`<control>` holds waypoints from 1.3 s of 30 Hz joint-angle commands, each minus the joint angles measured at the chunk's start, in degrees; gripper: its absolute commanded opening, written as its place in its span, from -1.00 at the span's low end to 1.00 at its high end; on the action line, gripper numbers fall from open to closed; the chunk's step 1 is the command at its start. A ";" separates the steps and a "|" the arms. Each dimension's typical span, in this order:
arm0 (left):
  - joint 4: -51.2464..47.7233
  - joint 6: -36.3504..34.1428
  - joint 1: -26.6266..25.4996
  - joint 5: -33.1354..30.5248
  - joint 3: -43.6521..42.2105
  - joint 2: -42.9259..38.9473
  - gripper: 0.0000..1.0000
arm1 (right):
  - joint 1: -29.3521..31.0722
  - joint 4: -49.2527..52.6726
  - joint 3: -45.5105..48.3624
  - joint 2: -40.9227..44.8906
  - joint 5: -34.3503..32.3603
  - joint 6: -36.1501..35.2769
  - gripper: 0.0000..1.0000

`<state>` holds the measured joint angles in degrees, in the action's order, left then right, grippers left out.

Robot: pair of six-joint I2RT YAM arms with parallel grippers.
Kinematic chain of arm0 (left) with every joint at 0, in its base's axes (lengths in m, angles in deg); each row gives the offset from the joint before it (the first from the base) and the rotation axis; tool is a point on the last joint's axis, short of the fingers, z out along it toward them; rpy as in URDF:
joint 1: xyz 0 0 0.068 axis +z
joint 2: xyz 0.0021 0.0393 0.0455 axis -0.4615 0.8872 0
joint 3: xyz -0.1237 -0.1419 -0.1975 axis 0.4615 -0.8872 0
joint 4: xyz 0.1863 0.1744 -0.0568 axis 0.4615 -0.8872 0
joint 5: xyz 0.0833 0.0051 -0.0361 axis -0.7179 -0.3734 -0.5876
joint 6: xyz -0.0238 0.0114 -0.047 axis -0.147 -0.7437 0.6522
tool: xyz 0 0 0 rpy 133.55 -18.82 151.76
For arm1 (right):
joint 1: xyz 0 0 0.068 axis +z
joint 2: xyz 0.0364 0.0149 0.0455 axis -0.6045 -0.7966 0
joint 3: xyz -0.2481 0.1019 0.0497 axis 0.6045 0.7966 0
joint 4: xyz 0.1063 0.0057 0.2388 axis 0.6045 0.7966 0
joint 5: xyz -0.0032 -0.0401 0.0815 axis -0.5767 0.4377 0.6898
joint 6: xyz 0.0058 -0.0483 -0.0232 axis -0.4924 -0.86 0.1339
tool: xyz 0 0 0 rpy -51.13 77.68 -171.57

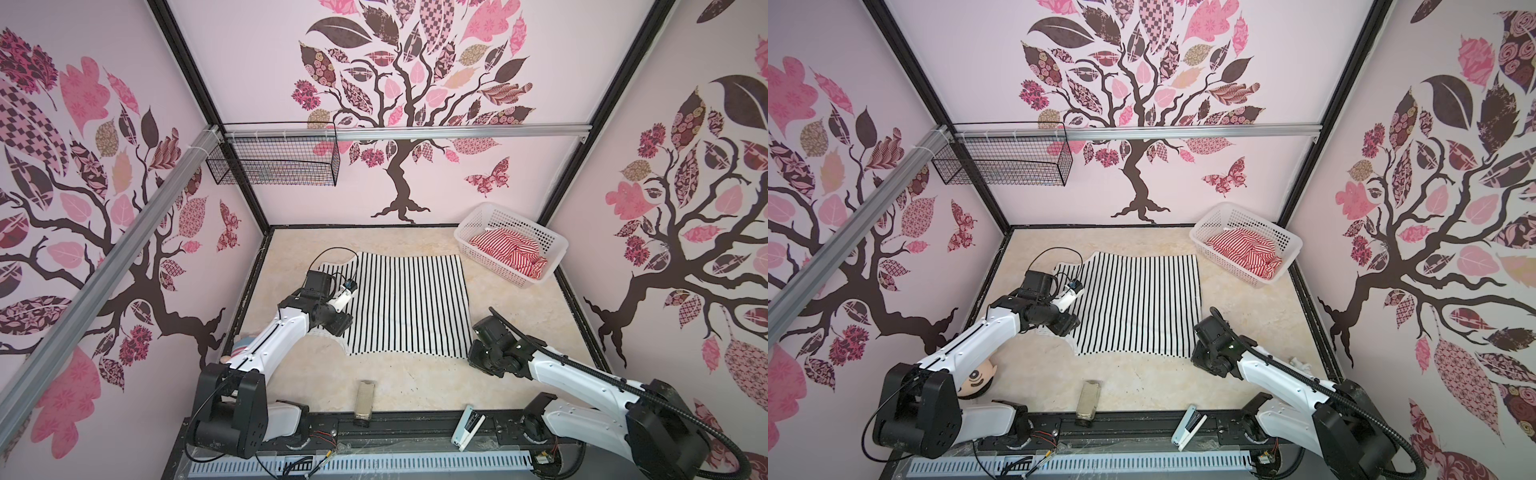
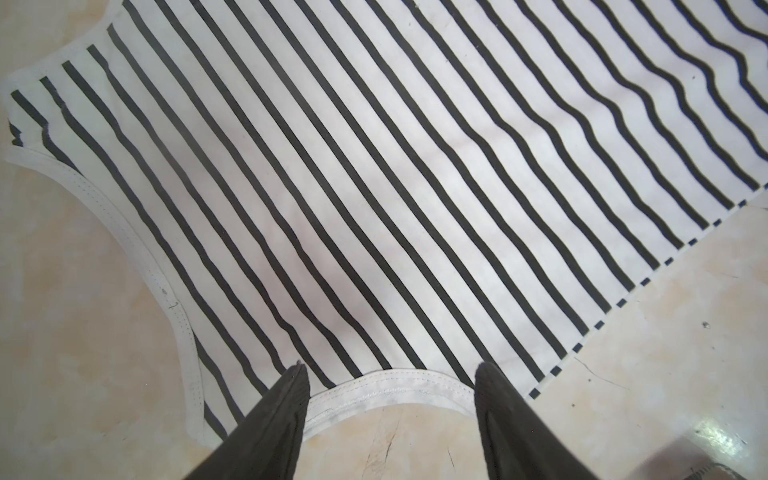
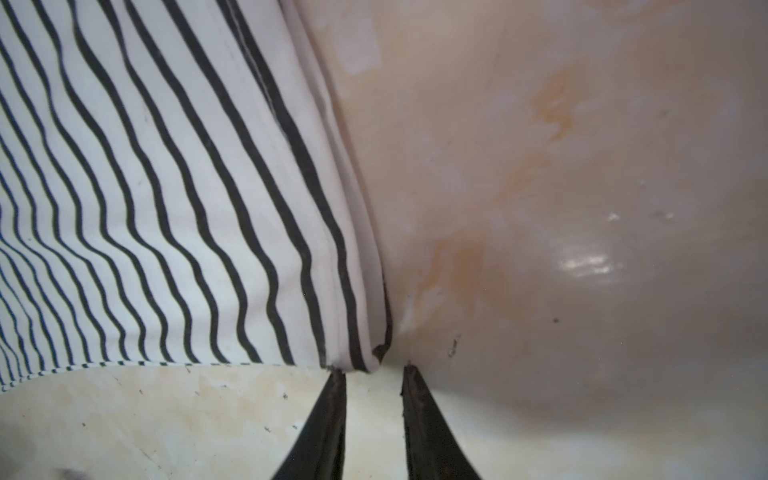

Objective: Fold and stack the tank tops

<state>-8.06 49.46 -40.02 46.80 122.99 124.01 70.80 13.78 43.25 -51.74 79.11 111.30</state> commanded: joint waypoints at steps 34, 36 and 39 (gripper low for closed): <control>-3.92 -8.33 -12.20 -2.26 -6.09 -1.31 0.32 | -2.57 0.16 -0.59 -0.61 -1.09 -0.66 -0.96; -2.24 -8.98 -14.17 -5.19 -7.79 -2.57 0.32 | -2.63 0.64 -1.66 -1.05 -1.35 -1.55 -0.96; -1.94 -10.40 -14.89 -7.33 -8.80 -3.51 0.21 | -2.99 1.40 -3.33 -1.96 -1.91 -2.88 -0.94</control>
<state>-11.47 41.63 -54.73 43.43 115.43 122.04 68.26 11.90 43.05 -53.45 79.00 110.54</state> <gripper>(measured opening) 0.615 0.058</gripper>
